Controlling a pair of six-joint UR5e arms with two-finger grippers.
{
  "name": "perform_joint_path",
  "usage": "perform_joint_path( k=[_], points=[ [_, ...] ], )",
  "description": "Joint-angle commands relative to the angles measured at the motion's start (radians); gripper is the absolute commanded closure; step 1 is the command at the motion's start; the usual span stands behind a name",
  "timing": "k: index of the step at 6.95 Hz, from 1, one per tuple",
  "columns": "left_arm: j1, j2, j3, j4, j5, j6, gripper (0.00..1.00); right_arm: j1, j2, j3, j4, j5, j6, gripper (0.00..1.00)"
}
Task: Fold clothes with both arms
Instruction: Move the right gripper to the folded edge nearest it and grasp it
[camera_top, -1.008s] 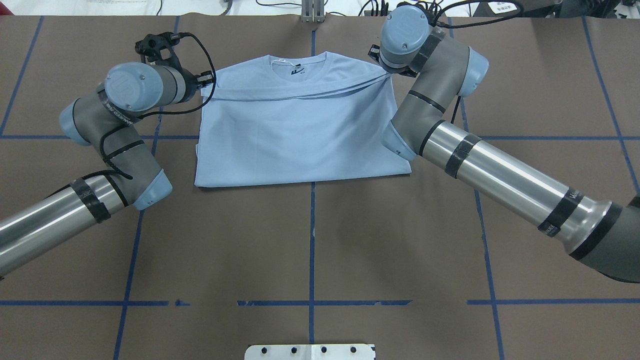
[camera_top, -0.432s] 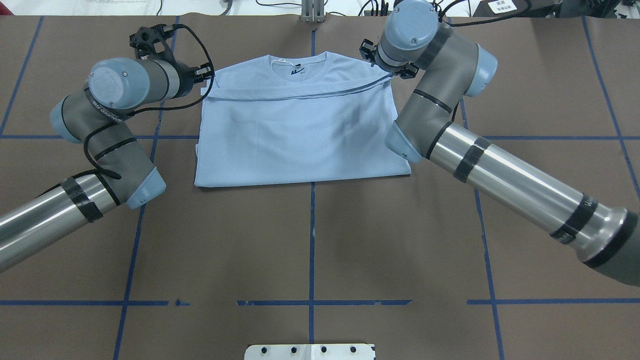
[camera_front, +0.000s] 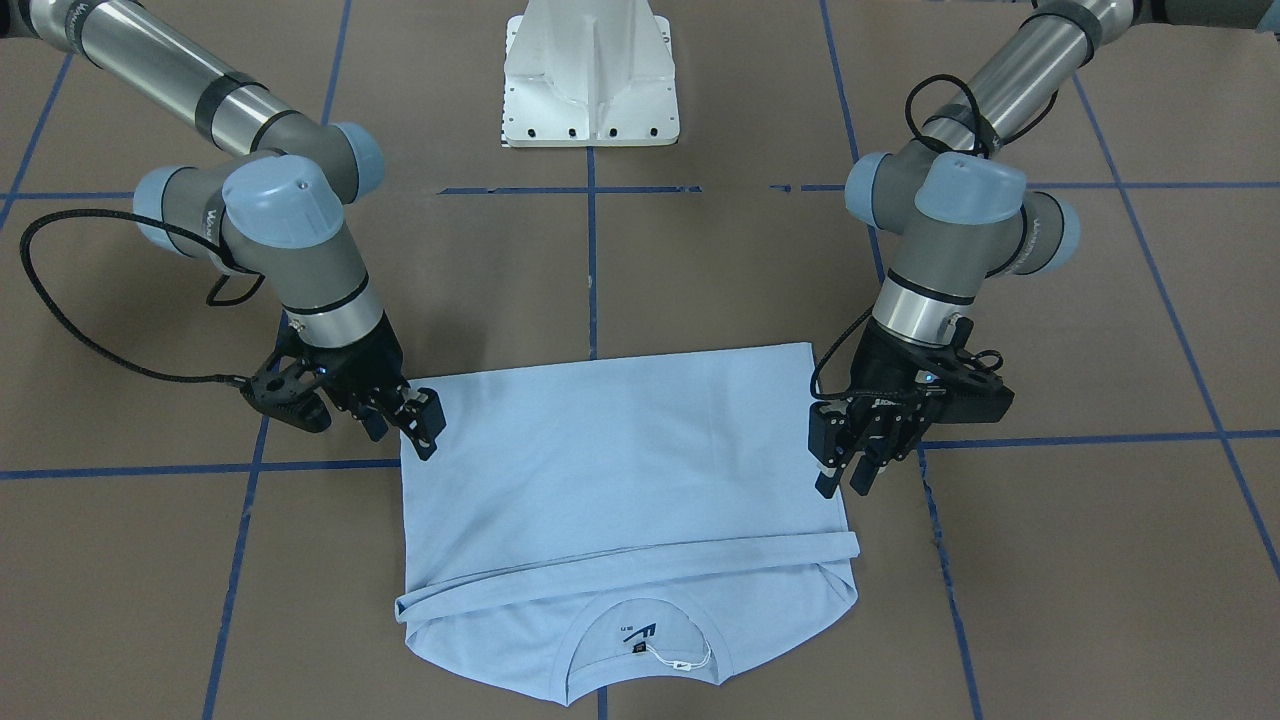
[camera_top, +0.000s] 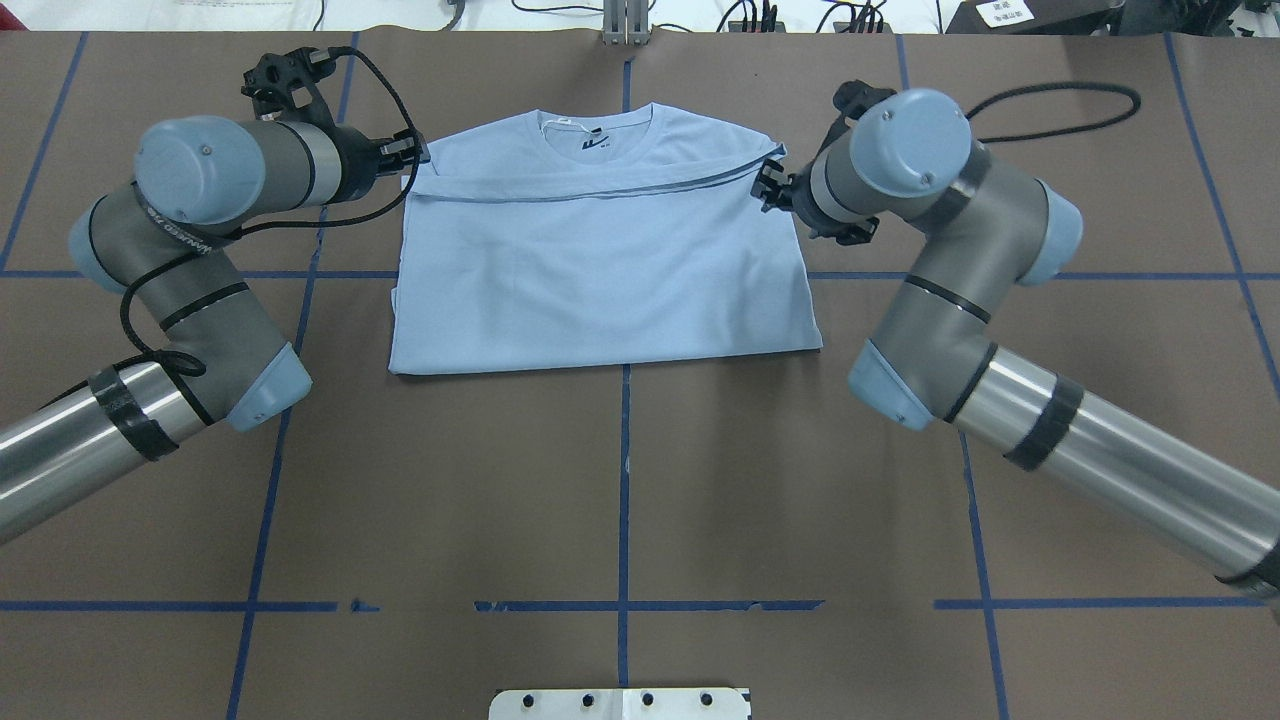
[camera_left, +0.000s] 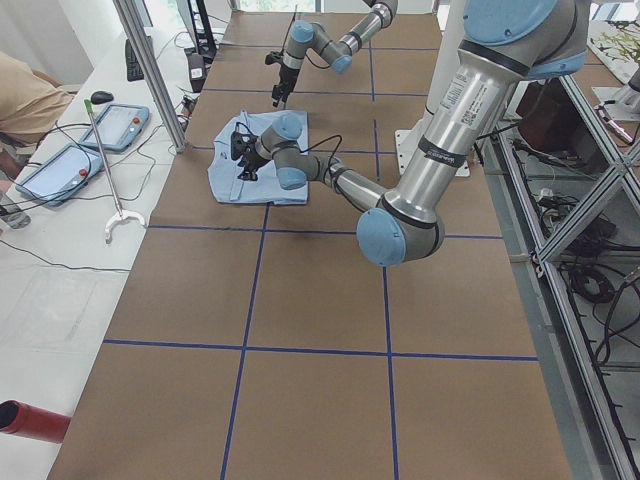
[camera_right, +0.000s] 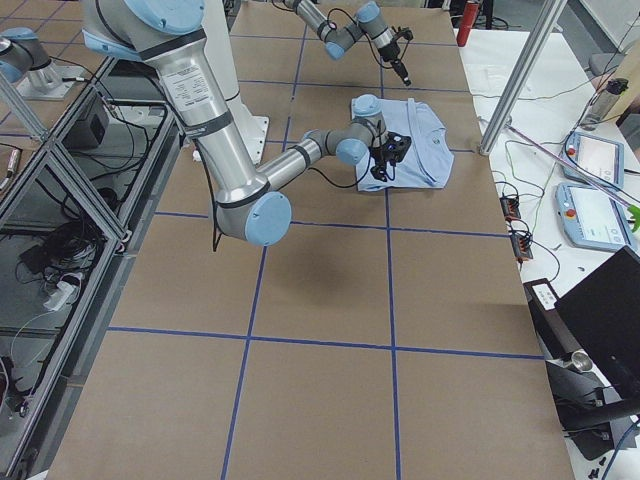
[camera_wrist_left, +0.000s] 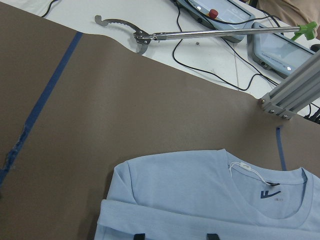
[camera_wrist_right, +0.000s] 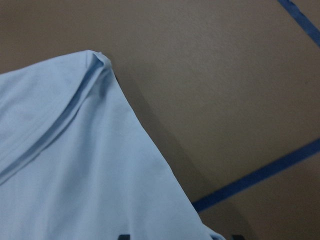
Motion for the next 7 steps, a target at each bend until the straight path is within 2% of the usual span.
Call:
perform_joint_path(
  k=[1, 2, 3, 4, 5, 6, 7],
  points=[
    [-0.008, 0.010, -0.016, 0.000, 0.003, -0.005, 0.50, -0.059, -0.068, 0.058, 0.001, -0.003, 0.075, 0.23],
    [-0.006, 0.009, -0.018, 0.000, 0.005, -0.005, 0.50, -0.089, -0.072, 0.047, -0.001, -0.047, 0.077, 0.24],
    [-0.006, 0.010, -0.018, 0.000, 0.005, -0.005, 0.50, -0.089, -0.076, 0.049, -0.001, -0.054, 0.075, 0.26],
    [-0.005, 0.010, -0.018, 0.000, 0.005, -0.005, 0.50, -0.092, -0.088, 0.049, -0.001, -0.054, 0.075, 0.33],
    [-0.006, 0.012, -0.018, 0.000, 0.006, -0.006, 0.50, -0.092, -0.088, 0.055, -0.002, -0.054, 0.081, 0.70],
    [-0.006, 0.012, -0.018, 0.000, 0.006, -0.006, 0.50, -0.092, -0.091, 0.053, -0.002, -0.054, 0.083, 1.00],
    [-0.006, 0.012, -0.018, 0.000, 0.006, -0.006, 0.50, -0.092, -0.090, 0.058, -0.002, -0.054, 0.083, 1.00]
  ],
)
